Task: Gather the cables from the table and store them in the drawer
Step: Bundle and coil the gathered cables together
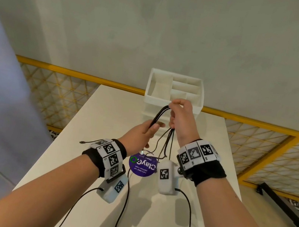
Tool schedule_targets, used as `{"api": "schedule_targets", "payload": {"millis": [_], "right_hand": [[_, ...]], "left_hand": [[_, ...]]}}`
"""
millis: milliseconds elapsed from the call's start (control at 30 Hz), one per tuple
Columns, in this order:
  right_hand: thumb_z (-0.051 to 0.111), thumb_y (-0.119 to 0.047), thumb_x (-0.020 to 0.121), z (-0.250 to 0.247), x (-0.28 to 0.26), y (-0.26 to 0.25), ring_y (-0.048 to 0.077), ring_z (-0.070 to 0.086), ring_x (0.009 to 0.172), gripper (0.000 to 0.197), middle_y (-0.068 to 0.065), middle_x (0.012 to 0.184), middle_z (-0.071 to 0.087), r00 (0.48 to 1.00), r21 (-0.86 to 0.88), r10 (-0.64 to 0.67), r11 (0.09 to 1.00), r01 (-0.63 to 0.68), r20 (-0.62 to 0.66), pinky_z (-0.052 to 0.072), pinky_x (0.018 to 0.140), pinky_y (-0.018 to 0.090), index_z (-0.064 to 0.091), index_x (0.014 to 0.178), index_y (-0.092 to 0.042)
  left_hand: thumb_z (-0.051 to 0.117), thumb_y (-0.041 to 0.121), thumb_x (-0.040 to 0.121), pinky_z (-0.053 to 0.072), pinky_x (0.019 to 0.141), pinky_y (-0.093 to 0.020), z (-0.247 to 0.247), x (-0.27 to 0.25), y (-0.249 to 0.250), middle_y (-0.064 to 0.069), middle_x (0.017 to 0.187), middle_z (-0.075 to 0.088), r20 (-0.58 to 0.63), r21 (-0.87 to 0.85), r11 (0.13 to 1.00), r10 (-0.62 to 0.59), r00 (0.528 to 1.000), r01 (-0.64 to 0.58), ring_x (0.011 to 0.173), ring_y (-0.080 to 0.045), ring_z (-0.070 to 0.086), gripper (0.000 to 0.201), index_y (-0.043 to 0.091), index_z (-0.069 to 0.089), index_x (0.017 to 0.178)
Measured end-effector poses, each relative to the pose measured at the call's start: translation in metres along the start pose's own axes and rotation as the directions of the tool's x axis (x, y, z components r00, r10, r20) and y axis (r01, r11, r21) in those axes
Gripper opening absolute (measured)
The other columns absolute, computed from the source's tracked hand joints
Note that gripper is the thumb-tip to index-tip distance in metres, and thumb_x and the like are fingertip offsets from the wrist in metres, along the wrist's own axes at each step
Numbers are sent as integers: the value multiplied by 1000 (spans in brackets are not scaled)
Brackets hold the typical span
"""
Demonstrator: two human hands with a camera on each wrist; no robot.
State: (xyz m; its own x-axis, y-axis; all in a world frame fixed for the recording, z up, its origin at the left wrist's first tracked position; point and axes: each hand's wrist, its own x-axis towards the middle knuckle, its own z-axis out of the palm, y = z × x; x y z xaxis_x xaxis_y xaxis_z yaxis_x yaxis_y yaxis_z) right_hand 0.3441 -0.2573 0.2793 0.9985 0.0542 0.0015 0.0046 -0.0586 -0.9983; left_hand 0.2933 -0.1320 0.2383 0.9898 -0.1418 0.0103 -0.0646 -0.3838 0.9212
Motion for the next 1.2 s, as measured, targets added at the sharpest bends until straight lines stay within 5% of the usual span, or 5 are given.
{"api": "schedule_targets", "payload": {"millis": [300, 500, 667, 933, 1200], "right_hand": [[45, -5, 93, 6, -6, -7, 7, 32, 45, 16, -7, 49, 36, 994, 519, 99, 852, -64, -41, 29, 48, 24, 51, 86, -18], [41, -4, 95, -9, -7, -1, 8, 33, 45, 17, -8, 47, 37, 996, 574, 79, 818, -48, -30, 32, 48, 24, 47, 87, -18], [40, -4, 96, -6, -9, -5, 11, 34, 47, 17, -7, 48, 36, 998, 619, 64, 784, -51, 1, 33, 51, 27, 46, 86, -16], [40, 4, 83, 11, -27, 21, 21, 56, 102, 51, 14, 109, 62, 957, 48, 29, 998, -45, 287, 40, 99, 38, 44, 133, -4], [33, -26, 102, 13, -60, 81, 4, 44, 63, 25, -14, 70, 48, 954, -281, 13, 957, 75, 299, 38, 63, 15, 54, 97, -15]], "left_hand": [[42, 38, 96, 42, 58, -21, 15, 5, 9, 7, 66, 47, 56, 15, 1000, -21, 998, 20, 57, -12, 44, 21, 28, 56, 85], [33, 35, 99, 36, 48, -6, 20, 2, 13, 5, 64, 40, 126, 53, 999, -4, 992, -3, 58, -11, 43, 30, 18, 57, 92], [32, 34, 100, 37, 53, -21, 8, 0, 18, 3, 64, 38, 121, 109, 994, 19, 993, -32, 61, -16, 41, 33, 25, 55, 78], [33, 40, 99, 38, 47, -23, -17, 11, 31, -2, 74, 49, -129, -163, 986, -47, 991, 25, 60, -15, 47, 35, 22, 48, 73], [31, 32, 101, 49, 88, -42, -45, 15, 43, -2, 61, 56, -69, -523, 852, -25, 997, -14, 68, -21, 63, 39, 17, 48, 69]]}}
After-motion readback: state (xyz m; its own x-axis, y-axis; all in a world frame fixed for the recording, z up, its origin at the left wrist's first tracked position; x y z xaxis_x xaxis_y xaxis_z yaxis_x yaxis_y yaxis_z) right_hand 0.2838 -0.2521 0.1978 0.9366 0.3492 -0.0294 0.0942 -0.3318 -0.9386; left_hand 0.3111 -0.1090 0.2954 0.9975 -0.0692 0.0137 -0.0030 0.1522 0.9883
